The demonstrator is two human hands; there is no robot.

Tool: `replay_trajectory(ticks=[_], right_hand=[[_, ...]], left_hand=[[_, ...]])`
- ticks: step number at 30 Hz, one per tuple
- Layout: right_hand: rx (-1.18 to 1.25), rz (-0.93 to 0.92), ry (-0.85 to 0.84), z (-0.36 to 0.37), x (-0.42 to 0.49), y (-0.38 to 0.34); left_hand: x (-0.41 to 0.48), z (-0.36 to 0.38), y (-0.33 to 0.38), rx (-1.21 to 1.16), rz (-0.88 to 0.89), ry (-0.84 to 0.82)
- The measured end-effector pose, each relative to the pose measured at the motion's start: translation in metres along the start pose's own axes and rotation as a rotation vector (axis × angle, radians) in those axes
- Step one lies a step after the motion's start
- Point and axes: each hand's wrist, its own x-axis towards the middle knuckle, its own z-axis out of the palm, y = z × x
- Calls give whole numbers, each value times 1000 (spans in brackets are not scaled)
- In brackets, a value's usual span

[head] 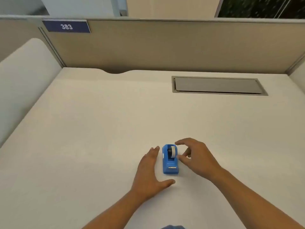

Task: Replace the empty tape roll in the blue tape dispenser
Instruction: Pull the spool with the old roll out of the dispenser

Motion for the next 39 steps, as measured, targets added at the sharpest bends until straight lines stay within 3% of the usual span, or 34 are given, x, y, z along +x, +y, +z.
replay_trajectory(ticks=[4,11,23,39], right_hand=[[-16,68,-62,6,10,-6],[-80,1,-73,20,17,-4],[-178,-144,-99,21,20,-10],[-381,-133,-234,4,37,-36]], left_hand=[[22,-2,2,-11,53,19],[29,4,-8,72,153,27],[29,9,-11,78,155,48],[29,11,-11,147,192,53]])
